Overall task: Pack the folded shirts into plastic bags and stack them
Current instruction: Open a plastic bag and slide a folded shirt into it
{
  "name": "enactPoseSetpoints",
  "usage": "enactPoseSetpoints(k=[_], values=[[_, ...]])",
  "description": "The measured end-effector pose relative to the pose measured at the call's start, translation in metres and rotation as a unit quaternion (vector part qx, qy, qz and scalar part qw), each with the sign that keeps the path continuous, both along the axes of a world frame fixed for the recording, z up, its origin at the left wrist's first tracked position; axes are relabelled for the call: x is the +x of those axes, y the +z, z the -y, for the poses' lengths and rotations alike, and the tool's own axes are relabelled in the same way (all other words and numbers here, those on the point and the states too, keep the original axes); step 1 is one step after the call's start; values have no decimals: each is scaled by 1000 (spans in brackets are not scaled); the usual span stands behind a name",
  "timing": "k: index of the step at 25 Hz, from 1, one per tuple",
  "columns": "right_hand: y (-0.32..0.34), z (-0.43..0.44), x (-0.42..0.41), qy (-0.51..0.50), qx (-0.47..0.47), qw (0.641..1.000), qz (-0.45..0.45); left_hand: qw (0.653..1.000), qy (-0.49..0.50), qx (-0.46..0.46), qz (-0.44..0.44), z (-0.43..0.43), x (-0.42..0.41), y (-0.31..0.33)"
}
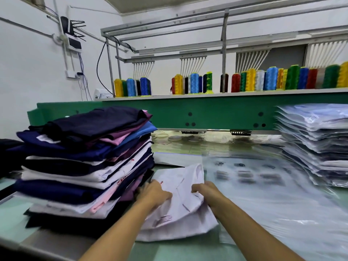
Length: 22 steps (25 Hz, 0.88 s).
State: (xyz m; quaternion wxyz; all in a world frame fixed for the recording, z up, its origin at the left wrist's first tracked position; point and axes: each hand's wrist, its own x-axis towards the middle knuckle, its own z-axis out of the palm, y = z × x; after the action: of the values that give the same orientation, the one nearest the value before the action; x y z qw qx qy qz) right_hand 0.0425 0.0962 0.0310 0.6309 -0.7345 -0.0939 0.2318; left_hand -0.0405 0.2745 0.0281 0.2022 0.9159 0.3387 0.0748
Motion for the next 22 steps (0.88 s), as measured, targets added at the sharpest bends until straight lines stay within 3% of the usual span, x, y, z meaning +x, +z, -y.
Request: enactPoseSetpoints(k=[4, 8, 11, 14, 17, 22], values=[[5, -2, -4, 84, 78, 993, -25, 999, 34, -29, -4, -14, -7, 4], [4, 2, 0, 95, 1, 992, 81, 990, 15, -139, -7, -25, -11, 21], [10, 2, 2, 88, 5, 990, 110, 946, -31, -317, 61, -22, -21, 39], [16, -3, 0, 74, 15, 986, 148, 907, -115, -394, 94, 0, -24, 56], [26, -3, 3, 52, 24, 982, 182, 887, -173, -412, 119, 25, -13, 69], [54, 2, 15, 37, 65, 977, 199, 897, -239, -314, 201, 74, 3, 87]])
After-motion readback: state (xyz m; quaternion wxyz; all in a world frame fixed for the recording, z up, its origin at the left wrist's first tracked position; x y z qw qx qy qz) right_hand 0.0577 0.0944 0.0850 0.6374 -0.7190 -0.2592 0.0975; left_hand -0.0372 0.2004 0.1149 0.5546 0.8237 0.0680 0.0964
